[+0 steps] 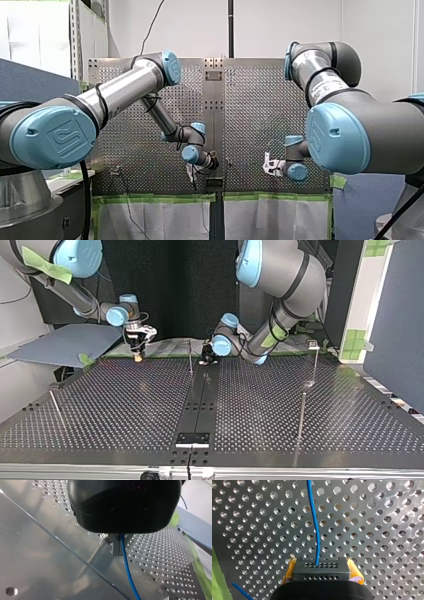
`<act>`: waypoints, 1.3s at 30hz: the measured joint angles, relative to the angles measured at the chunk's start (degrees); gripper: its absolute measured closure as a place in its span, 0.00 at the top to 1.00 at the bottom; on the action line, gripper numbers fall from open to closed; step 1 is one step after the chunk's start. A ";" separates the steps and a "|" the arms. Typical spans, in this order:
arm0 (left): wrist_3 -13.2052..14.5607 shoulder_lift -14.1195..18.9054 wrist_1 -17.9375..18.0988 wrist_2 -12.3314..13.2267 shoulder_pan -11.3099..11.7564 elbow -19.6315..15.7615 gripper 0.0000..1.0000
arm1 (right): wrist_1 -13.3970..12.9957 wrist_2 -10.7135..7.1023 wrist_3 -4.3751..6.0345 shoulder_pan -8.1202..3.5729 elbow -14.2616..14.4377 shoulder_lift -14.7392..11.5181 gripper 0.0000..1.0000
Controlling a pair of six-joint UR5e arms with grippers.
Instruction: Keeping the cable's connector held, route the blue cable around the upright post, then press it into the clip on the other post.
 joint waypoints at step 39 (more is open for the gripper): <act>17.34 3.01 -7.35 -2.77 -3.33 -2.21 1.00 | 1.87 -0.29 -0.41 -0.45 -1.29 0.05 0.00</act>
